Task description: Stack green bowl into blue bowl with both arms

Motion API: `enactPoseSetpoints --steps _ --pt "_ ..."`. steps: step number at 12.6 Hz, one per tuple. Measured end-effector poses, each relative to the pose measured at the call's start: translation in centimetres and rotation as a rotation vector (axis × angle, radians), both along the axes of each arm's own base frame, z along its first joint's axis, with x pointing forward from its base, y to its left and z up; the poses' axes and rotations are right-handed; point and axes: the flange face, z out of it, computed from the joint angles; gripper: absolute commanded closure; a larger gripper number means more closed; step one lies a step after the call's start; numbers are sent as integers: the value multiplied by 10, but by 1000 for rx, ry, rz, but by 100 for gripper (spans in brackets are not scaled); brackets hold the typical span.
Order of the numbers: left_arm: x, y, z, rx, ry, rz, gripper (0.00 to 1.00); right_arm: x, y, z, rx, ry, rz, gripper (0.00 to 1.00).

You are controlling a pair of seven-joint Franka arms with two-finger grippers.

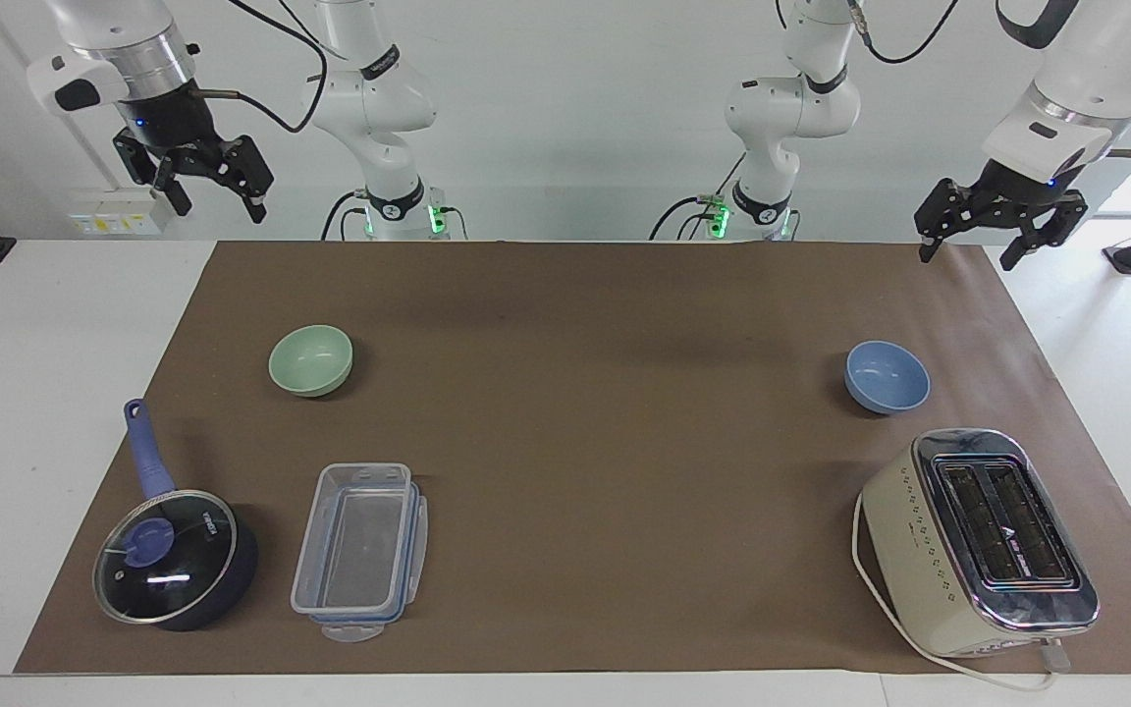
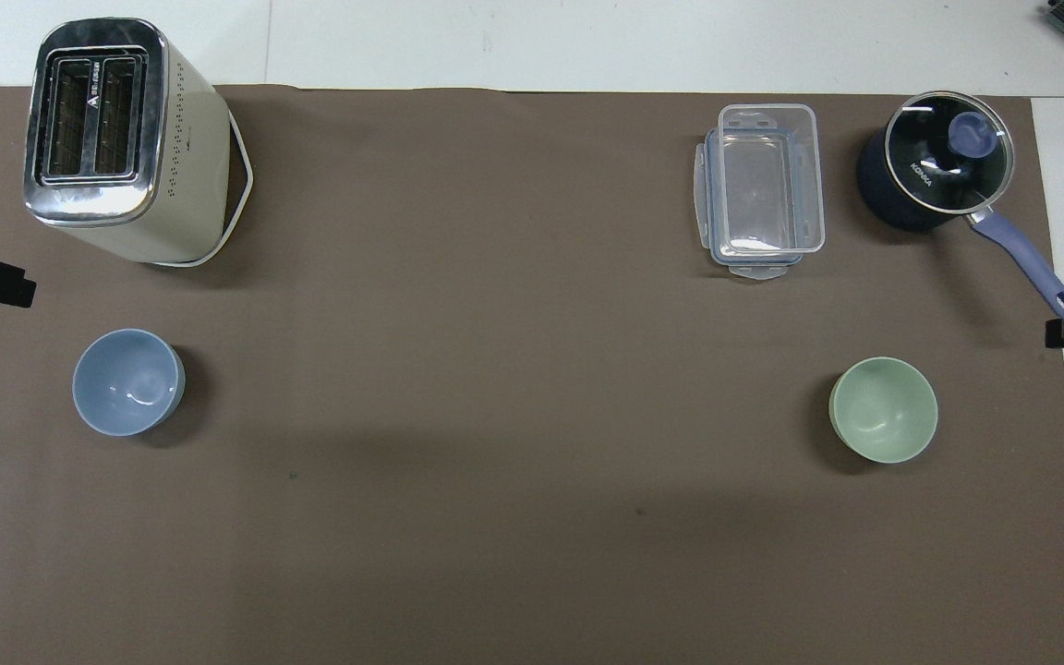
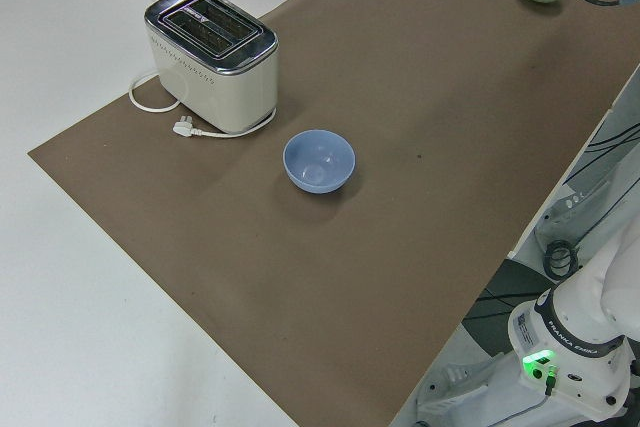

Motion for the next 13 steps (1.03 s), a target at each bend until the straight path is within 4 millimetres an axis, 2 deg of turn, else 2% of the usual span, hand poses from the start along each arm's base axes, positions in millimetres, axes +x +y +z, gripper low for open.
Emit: enactPoseSetpoints --steps 13 --pt "2 3 1 0 -18 4 0 0 -1 0 0 1 -2 0"
